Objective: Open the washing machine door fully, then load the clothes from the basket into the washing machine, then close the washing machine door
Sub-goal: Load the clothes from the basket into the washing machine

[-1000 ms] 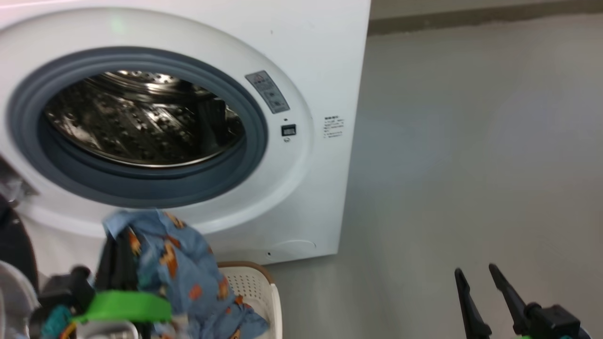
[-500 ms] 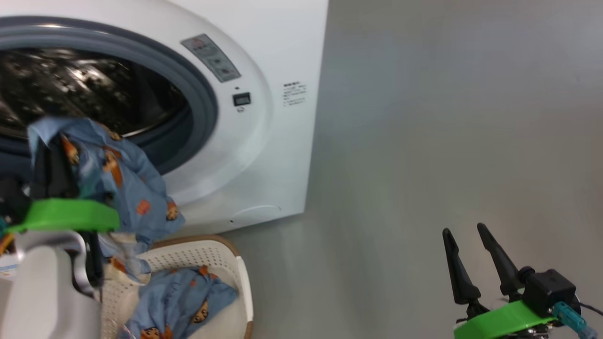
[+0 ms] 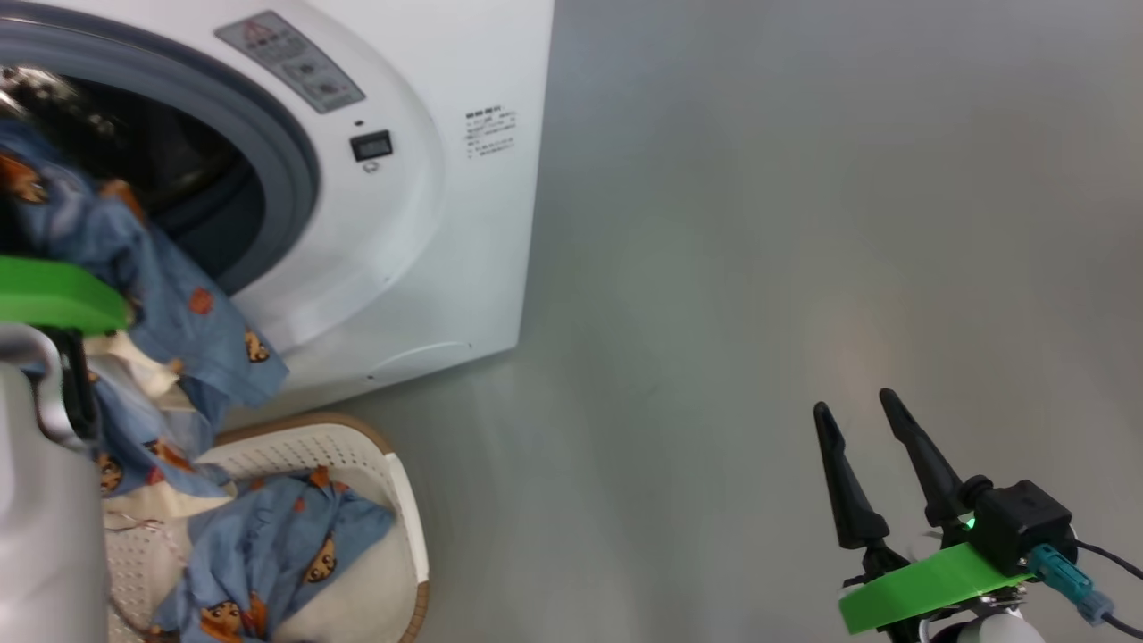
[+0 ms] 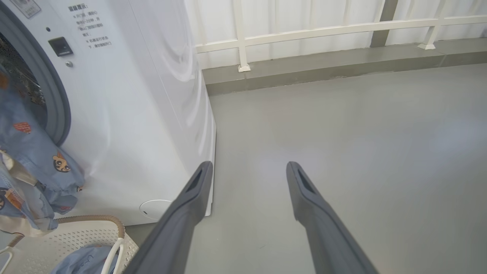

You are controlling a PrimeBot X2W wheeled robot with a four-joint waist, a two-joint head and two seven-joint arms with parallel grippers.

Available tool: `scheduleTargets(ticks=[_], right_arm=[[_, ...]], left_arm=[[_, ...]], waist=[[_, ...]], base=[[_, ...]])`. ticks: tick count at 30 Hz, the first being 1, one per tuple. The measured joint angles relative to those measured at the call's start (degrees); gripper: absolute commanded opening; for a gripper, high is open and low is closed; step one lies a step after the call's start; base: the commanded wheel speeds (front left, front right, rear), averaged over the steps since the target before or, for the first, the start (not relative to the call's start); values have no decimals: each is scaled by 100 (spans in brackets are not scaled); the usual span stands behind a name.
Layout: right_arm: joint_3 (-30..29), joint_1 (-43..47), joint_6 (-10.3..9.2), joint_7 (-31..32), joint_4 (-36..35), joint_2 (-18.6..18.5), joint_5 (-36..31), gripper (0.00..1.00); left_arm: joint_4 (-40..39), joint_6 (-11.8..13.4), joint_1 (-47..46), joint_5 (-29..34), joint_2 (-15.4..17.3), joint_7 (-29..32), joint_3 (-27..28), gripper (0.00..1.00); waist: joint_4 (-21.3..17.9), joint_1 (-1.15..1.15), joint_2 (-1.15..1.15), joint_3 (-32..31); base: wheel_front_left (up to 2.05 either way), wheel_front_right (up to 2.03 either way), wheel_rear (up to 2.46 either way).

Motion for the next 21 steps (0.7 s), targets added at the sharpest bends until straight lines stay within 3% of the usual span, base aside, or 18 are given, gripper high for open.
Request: scheduleTargets(ticks=[14, 21], right_arm=[[501, -402, 0, 0, -137, 1, 1, 100], [561, -588, 0, 0, -258, -1, 3, 100]], left_arm=[[1050, -10, -1268, 164, 412, 0, 233, 0], [1144, -12, -1907, 165, 511, 0, 321, 0]], waist=[[-203, 0, 0, 834], [-290, 0, 0, 1212]], base=[[0, 0, 0], [0, 0, 0]])
